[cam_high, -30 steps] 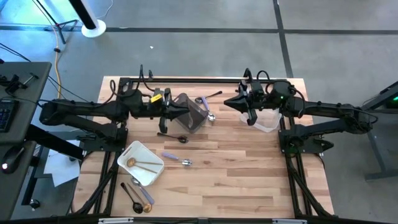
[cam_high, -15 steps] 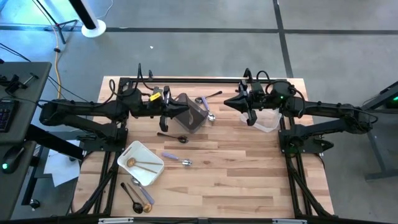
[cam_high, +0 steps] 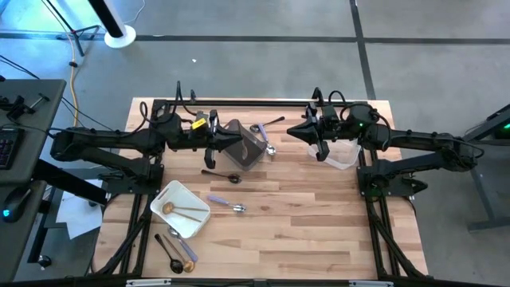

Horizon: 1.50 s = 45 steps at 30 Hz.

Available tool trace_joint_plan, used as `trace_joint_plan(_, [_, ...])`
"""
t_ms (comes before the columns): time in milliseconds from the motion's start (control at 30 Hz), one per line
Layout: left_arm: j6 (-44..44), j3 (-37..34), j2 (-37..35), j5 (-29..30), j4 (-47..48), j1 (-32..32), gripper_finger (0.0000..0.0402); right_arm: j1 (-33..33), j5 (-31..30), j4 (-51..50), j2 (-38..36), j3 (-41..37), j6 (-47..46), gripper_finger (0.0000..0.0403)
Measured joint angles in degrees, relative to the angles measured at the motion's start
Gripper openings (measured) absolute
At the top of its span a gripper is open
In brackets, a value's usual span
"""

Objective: Sort silverware by color (type)
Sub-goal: Put the top gold spoon into the white bin

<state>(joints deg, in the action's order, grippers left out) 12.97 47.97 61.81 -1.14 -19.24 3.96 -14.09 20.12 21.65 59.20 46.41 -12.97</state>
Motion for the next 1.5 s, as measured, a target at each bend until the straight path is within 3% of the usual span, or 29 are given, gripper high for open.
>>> trace_joint_plan(100, [-3.2,3.7,0.0,-0.8,7.8,-2.2,0.0,0.0,0.0,0.0,0.0,0.0,0.0,0.0])
trace_joint_plan(267, [-4.3,13.3,0.3,1.7,35.2,-9.8,0.0,0.0,-0.5,-1.4,0.0,0.0,1.8,0.0])
trace_joint_plan(367, [1.6,17.0,0.2,5.8,49.6,-15.9,0.0,0.0,-0.6,-3.2,0.0,0.0,2.0,0.0])
trace_joint_plan(600, [19.8,17.2,2.2,10.7,73.8,-30.5,0.0,0.0,-0.6,-6.4,0.0,0.0,2.1,0.0])
trace_joint_plan(733, [22.3,17.1,5.0,11.0,84.3,-35.5,0.0,0.0,-0.6,-6.7,0.0,0.0,3.5,0.0])
trace_joint_plan(833, [20.3,14.8,6.3,10.3,84.8,-36.6,0.0,0.0,-0.6,-6.7,0.0,0.0,4.3,0.0])
trace_joint_plan(1000, [18.4,7.0,6.4,3.0,79.1,-36.6,0.0,0.0,-0.6,-7.4,0.0,0.0,3.9,0.0])
trace_joint_plan(1233, [16.0,-0.7,6.3,2.7,76.1,-36.1,0.0,0.0,-0.6,-8.9,0.0,0.0,4.0,0.0])
trace_joint_plan(1500, [12.6,-5.2,6.3,-1.9,72.9,-34.7,0.0,0.0,-0.7,-9.0,0.0,0.0,3.9,0.0])
